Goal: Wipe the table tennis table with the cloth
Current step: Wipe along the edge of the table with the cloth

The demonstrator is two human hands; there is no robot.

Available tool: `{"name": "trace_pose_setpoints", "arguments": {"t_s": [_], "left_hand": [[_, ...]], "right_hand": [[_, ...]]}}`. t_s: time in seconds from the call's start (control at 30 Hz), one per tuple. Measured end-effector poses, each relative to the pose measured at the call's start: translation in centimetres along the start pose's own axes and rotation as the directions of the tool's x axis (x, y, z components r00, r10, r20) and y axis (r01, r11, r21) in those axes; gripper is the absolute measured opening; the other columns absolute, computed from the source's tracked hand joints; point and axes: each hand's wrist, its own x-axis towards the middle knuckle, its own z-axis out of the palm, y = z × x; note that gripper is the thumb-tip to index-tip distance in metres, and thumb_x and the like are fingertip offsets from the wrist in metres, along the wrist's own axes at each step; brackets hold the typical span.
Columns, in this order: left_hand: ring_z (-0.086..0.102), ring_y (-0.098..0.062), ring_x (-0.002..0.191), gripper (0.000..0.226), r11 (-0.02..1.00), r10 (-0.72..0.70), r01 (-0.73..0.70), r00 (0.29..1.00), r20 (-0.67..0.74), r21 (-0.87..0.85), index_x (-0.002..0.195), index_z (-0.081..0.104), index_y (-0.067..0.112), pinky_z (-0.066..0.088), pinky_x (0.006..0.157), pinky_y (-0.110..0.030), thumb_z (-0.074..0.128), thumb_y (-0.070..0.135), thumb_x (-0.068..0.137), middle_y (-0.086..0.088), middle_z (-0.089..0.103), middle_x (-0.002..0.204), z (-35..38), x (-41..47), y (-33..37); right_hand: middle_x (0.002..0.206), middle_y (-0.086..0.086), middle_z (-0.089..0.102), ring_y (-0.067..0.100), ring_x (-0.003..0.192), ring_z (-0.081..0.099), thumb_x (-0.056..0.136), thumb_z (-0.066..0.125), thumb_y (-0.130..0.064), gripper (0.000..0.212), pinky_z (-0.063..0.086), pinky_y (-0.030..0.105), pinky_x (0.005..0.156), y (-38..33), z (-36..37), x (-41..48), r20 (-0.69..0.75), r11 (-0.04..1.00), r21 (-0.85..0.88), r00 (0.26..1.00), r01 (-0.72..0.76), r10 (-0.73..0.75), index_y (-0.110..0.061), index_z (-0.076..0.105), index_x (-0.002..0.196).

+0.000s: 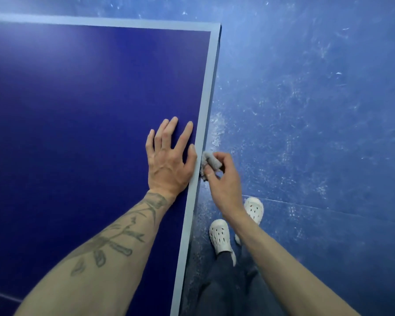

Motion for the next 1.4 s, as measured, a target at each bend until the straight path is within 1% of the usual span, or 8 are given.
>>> {"name": "trace_pose_setpoints", "arguments": {"t_s": [0.1,0.4,0.57,0.73,0.87,1.07,1.27,1.4], "left_hand": [[0.038,-0.031,0.151,0.051,1.000,0.004,-0.004,1.000,0.001,-0.004,0.153,0.053,0.022,0.022,0.126,-0.057,0.053,0.030,0.103,-0.012,0.045,0.159,0.1,0.0,-0.1],[0.037,-0.030,0.152,0.050,1.000,0.005,-0.005,1.000,0.001,0.007,0.154,0.052,0.025,0.022,0.127,-0.056,0.049,0.031,0.104,-0.010,0.042,0.161,0.6,-0.1,-0.4],[0.038,-0.030,0.152,0.050,1.000,-0.010,0.010,1.000,0.024,0.009,0.153,0.053,0.025,0.022,0.126,-0.056,0.050,0.031,0.104,-0.010,0.043,0.161,0.2,0.1,-0.1],[0.042,-0.035,0.146,0.047,0.998,-0.058,0.059,0.998,0.039,-0.013,0.151,0.056,0.017,0.028,0.125,-0.056,0.049,0.028,0.105,-0.015,0.047,0.155,-0.2,2.4,0.6],[0.042,-0.036,0.146,0.049,0.991,-0.130,0.130,0.990,0.061,0.007,0.152,0.053,0.017,0.030,0.123,-0.057,0.053,0.030,0.105,-0.016,0.045,0.157,-0.2,8.5,1.6],[0.030,-0.035,0.154,0.054,0.971,-0.239,0.239,0.966,0.099,0.020,0.159,0.043,0.018,0.020,0.127,-0.054,0.046,0.036,0.108,-0.015,0.035,0.165,1.7,17.1,2.8],[0.026,-0.031,0.157,0.054,0.935,-0.355,0.354,0.935,0.015,0.018,0.158,0.042,0.020,0.013,0.129,-0.057,0.041,0.038,0.108,-0.011,0.035,0.165,4.3,20.4,3.6],[0.027,-0.031,0.156,0.054,0.935,-0.352,0.352,0.936,-0.012,0.025,0.158,0.042,0.021,0.013,0.129,-0.058,0.043,0.038,0.106,-0.010,0.035,0.165,4.7,20.4,3.6]], "right_hand": [[0.108,-0.001,0.069,0.023,0.101,0.067,0.101,0.069,-0.008,0.016,0.058,0.053,0.090,0.7,-0.7,-2.5,0.074,0.999,-0.030,0.997,-0.011,0.013,-0.018,0.062,0.112],[0.101,-0.007,0.068,0.014,0.090,0.066,0.100,0.065,-0.006,0.022,0.059,0.048,0.086,-6.2,-0.1,10.1,-0.099,0.993,-0.014,0.988,0.118,-0.118,-0.026,0.060,0.109],[0.106,-0.001,0.070,0.025,0.098,0.068,0.101,0.067,-0.008,0.018,0.057,0.051,0.090,-3.4,-0.8,5.1,0.024,0.998,-0.052,0.999,0.039,-0.038,-0.022,0.060,0.110],[0.090,-0.021,0.070,-0.004,0.079,0.064,0.102,0.066,-0.006,0.021,0.053,0.017,0.071,-6.9,-1.5,9.0,0.039,0.993,-0.043,0.993,0.111,-0.110,-0.026,0.059,0.102],[0.097,-0.009,0.068,0.001,0.079,0.063,0.103,0.063,-0.005,0.017,0.057,0.030,0.074,-11.5,-1.2,15.2,-0.057,0.991,-0.010,0.989,0.134,-0.134,-0.020,0.060,0.109],[0.108,-0.002,0.070,0.015,0.098,0.066,0.103,0.064,-0.005,0.016,0.052,0.027,0.084,-9.9,-1.3,12.9,-0.022,0.997,-0.059,0.999,0.047,-0.049,-0.017,0.061,0.114],[0.101,-0.004,0.069,0.016,0.090,0.066,0.102,0.065,-0.006,0.013,0.058,0.042,0.081,-13.8,-1.5,20.8,-0.083,0.996,-0.045,0.993,0.076,-0.080,-0.014,0.061,0.111],[0.100,-0.011,0.066,0.000,0.084,0.061,0.103,0.064,-0.008,0.014,0.054,0.022,0.075,-15.4,-1.6,23.2,-0.093,0.994,-0.039,0.990,0.103,-0.106,-0.018,0.058,0.111]]}}
